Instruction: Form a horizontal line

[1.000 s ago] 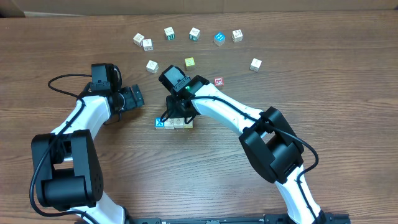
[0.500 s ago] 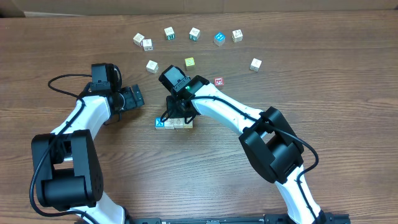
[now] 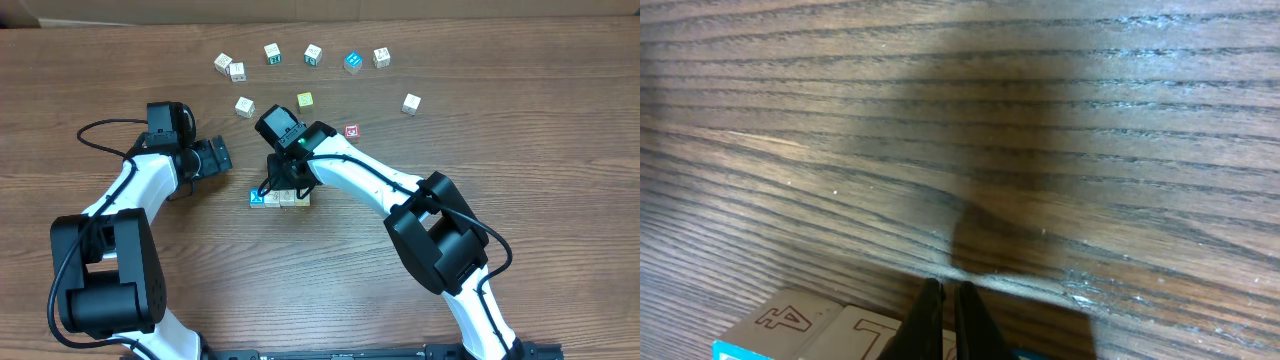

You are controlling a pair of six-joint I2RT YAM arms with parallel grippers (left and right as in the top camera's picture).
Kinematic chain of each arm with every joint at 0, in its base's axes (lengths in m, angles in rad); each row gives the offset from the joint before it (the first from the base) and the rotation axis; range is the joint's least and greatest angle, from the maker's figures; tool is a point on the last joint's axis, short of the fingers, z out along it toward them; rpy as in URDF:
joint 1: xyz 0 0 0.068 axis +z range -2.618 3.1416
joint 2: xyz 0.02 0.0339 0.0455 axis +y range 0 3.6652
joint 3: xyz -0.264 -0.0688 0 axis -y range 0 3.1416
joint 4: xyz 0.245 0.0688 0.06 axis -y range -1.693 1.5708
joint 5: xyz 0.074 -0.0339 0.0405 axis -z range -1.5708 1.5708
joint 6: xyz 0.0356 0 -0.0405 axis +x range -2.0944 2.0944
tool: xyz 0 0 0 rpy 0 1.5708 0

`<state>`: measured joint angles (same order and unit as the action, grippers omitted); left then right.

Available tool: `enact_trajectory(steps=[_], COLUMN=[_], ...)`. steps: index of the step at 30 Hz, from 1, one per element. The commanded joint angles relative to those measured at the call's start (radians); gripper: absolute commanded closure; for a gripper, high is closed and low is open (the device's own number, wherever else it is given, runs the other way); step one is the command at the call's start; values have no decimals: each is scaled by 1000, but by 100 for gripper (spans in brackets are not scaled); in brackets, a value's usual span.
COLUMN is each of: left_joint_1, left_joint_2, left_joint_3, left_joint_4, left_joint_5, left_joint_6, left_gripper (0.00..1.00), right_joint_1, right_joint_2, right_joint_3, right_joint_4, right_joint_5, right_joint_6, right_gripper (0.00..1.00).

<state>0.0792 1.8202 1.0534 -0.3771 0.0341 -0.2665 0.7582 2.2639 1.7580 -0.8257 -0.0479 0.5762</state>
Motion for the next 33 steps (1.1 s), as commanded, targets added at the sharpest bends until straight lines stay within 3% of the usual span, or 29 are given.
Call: enact_trajectory(steps=[1,33], left_joint_1=[-1,-1], left_joint_2=[13,13], left_joint_3=[-4,-4], left_joint_4=[0,0], left_joint_5=[8,8], left_joint_6=[-10,-10], left_gripper=[0,0], right_joint_1=[11,15], right_joint_2=[4,4], right_joint_3=[-5,-5], right_joint_4=[2,39], right_joint_5=[1,68], right_joint_6=[4,3], right_gripper=[96,95])
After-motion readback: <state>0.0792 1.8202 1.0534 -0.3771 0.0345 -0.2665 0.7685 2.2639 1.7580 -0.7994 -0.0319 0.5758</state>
